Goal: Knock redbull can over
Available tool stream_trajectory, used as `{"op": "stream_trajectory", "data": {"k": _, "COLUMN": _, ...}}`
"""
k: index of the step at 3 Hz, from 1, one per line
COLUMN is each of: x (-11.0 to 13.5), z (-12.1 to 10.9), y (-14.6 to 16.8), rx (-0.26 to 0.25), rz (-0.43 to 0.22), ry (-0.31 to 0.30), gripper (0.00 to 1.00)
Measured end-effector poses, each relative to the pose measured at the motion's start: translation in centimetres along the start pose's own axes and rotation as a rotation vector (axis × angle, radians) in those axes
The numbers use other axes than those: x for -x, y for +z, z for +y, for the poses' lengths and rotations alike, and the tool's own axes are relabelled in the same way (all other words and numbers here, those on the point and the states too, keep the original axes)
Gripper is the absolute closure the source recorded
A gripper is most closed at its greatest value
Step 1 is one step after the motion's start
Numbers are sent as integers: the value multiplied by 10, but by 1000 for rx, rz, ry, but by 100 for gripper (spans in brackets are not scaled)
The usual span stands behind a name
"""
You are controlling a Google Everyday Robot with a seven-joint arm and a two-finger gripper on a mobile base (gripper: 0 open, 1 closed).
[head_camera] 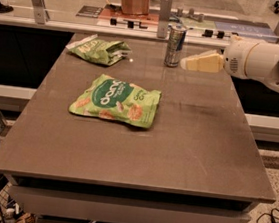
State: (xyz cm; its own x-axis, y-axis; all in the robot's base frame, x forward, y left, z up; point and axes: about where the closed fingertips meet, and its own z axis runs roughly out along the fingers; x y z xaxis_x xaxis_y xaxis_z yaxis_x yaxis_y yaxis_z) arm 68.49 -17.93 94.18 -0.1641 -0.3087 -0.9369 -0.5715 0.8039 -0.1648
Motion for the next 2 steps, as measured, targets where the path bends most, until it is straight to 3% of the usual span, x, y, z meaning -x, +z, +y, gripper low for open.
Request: {"op": "stream_trajectory", "data": {"k": 2, "x": 4, "z": -3, "y": 43, "rx": 29, "rz": -64, "ry": 17, "gripper": 0}}
